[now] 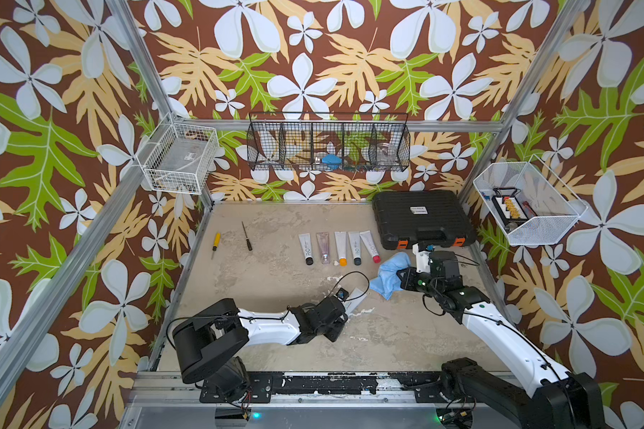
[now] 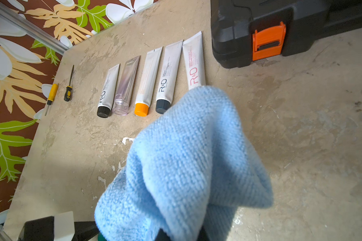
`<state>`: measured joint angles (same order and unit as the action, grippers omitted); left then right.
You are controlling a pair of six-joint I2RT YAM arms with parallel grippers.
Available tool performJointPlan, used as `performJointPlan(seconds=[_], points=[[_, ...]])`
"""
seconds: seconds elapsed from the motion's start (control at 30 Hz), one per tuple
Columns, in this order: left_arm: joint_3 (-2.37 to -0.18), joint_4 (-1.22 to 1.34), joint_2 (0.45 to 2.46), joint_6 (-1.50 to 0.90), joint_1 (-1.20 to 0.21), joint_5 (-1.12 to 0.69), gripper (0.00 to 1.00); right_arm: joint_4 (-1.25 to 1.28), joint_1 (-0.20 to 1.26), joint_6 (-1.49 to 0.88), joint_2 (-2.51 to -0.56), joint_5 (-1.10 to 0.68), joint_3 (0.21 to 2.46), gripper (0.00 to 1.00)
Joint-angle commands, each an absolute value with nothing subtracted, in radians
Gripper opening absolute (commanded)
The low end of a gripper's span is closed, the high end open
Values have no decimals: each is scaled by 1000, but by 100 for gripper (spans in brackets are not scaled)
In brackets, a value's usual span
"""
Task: Wipe the surface of the toothpaste tube
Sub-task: Place the toothpaste at the center of the board, then wipe the dirt from the toothpaste tube.
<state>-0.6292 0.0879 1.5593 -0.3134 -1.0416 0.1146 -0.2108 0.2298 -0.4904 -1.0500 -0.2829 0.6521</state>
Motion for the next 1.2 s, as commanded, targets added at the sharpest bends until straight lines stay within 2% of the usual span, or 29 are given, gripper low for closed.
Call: performJointPlan(seconds=[0.0,0.13,0.23,0.53,0.87,1.17], points=[[-634,88,1565,-298,-1042,82,28,-200,230,-498,-1048,-298,646,0],[-623,95,1559,-295,-1042,82,15,-200,230,-500,-1048,-303,648,0],[-623,98,1561,-296,-1042,84,13,-196,232,-504,-1054,-318,653,0],[-630,120,1564,-313,-1042,113,11,-187,252,-511,-1109,-332,661,0],[-635,138,1582,-339,-1041,118,11,-99,416,-576,-1183,-300,620,0],[-629,162,1592,-339,-1040,115,11,5,557,-633,-1337,-264,576,0]])
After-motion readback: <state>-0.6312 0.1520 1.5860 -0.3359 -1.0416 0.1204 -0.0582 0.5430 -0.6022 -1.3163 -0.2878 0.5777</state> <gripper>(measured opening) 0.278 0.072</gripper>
